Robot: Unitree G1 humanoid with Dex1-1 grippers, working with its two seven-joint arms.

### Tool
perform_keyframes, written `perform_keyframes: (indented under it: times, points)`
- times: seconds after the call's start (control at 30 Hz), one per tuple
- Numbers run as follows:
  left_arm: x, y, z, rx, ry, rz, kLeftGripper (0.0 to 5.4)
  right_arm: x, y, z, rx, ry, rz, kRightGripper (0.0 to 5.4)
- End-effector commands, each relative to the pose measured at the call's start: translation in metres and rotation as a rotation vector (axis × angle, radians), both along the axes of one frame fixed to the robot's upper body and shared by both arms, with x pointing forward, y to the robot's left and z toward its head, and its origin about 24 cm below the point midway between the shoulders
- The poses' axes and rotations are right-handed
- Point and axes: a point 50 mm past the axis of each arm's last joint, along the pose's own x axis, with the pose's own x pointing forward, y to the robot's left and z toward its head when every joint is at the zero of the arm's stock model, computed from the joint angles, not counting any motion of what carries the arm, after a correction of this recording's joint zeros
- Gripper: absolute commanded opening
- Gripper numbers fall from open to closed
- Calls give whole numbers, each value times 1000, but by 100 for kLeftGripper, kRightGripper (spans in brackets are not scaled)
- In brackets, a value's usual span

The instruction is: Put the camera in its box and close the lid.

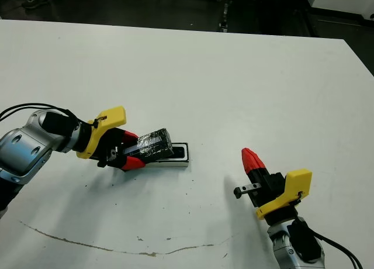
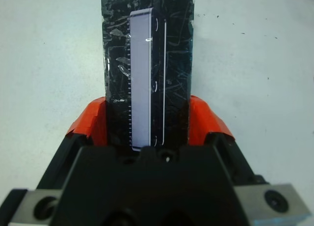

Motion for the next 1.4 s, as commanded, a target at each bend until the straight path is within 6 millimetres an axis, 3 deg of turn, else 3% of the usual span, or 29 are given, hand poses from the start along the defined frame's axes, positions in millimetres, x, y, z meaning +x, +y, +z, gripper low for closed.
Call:
perform_keyframes:
  times: [0.03, 0.77, 1.4]
  points:
    - [-6, -15, -12, -19, 49, -65, 316, -2, -3, -2, -14, 30, -11, 0]
    - [9, -36, -45, 37, 44, -264, 316, -5, -6, -2, -7, 37, -8, 0]
    - [11, -57, -48, -8, 90, -245, 316, -7, -5, -3, 3, 38, -9, 0]
